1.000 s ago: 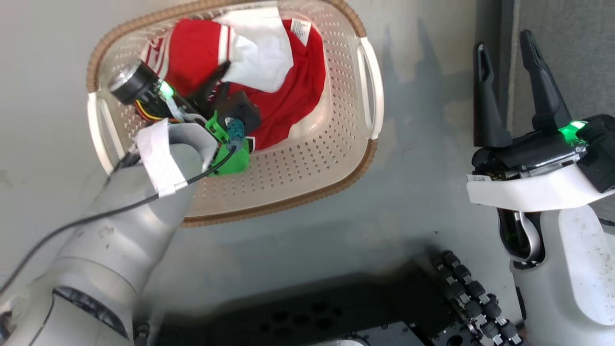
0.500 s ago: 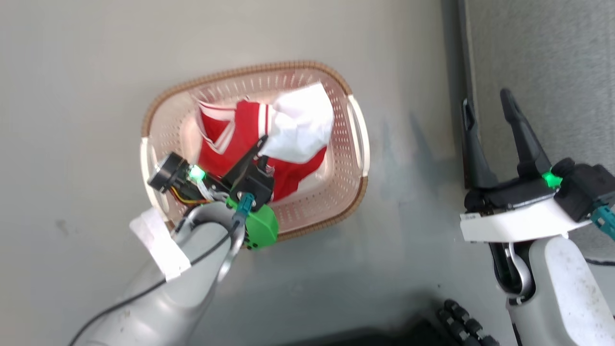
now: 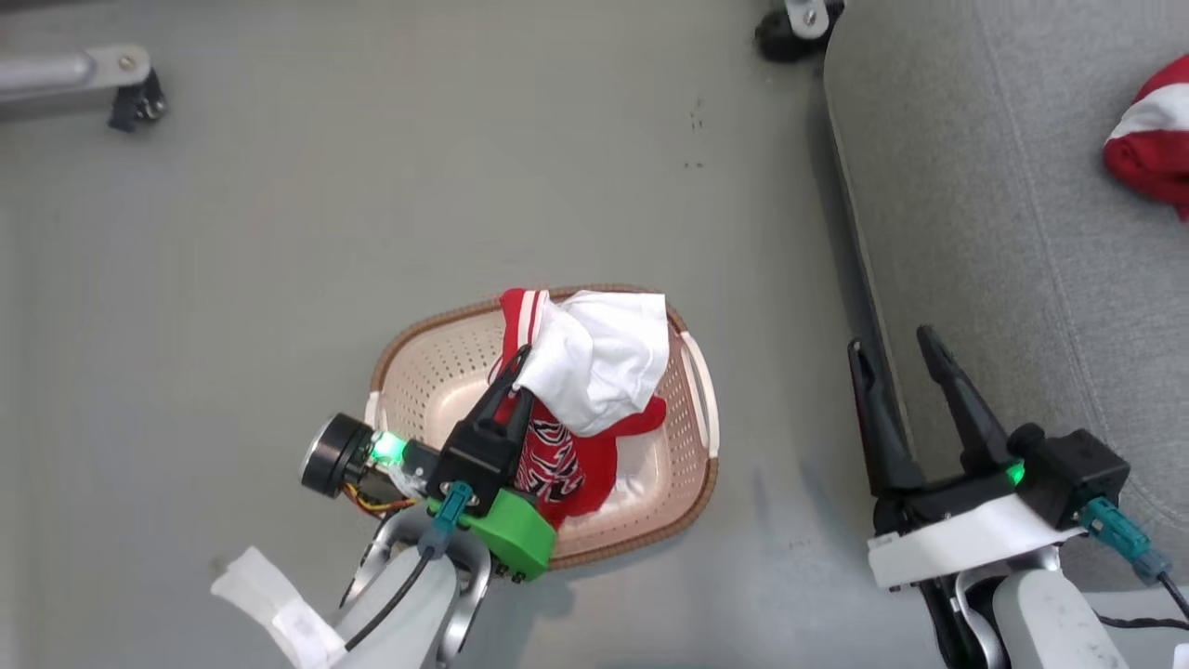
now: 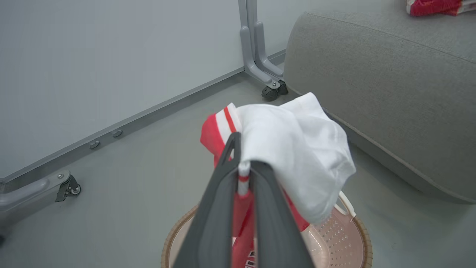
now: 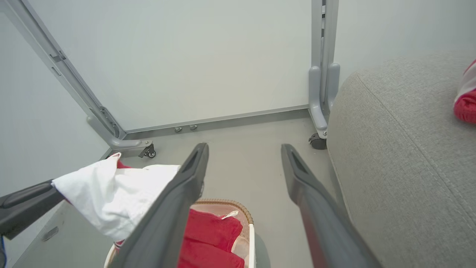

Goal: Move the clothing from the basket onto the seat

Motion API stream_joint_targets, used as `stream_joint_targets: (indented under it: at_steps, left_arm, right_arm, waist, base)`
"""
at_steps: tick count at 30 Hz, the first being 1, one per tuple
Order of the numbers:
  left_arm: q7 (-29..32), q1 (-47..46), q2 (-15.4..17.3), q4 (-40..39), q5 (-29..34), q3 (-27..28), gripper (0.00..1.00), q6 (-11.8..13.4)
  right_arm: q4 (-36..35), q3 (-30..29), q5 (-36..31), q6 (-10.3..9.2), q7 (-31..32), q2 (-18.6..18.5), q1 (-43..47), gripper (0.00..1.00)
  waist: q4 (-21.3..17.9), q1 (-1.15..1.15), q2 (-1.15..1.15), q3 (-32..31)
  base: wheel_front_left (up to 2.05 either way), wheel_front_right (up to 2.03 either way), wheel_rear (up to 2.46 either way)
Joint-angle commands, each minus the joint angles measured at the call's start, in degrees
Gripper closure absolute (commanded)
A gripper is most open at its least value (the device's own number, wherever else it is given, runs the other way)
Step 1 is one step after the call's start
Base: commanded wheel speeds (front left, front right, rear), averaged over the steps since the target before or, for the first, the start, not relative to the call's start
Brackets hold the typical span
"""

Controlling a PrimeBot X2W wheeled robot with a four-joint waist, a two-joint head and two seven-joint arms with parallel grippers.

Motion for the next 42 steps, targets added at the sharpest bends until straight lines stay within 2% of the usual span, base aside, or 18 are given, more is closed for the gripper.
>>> stream_joint_targets:
  at_steps: [1,11,20,31,42]
  left_arm:
    - [-0.01,2.62,-0.25,-1.4,0.3,0.92,1.0,0.12]
    - [-0.01,9.89,-1.68,-9.86,1.14,5.88,1.0,-1.82]
    - [-0.01,11.63,-3.39,-15.92,1.58,9.13,1.0,-3.81]
    - [-0.01,11.74,-4.59,-18.78,2.54,9.84,1.0,-6.14]
    - [-0.01,8.77,-5.37,-19.89,3.22,6.32,1.0,-8.42]
  right_arm:
    - [0.61,0.37,0.59,-0.1,-0.1,-0.22,1.95,0.0]
    - [2.64,2.85,1.31,-0.1,-0.1,-0.09,7.94,0.0]
    - [3.53,4.51,1.9,-0.1,-0.1,-0.63,9.78,0.0]
    - [4.95,9.48,4.05,-0.1,-0.1,-1.55,8.75,0.0]
    - [5.64,20.33,5.1,-0.1,-0.1,-5.18,3.22,0.0]
  waist:
    - [1.64,0.01,0.0,-11.34]
    - [1.69,0.01,0.0,-19.93]
    - [1.87,0.01,0.0,-22.8]
    - [1.77,0.01,0.0,-23.17]
    - [2.3,0.01,0.0,-21.04]
  base:
    - [0.0,0.0,0.0]
    - [0.0,0.0,0.0]
    - [0.0,0.0,0.0]
    - [0.0,0.0,0.0]
    - [0.0,0.0,0.0]
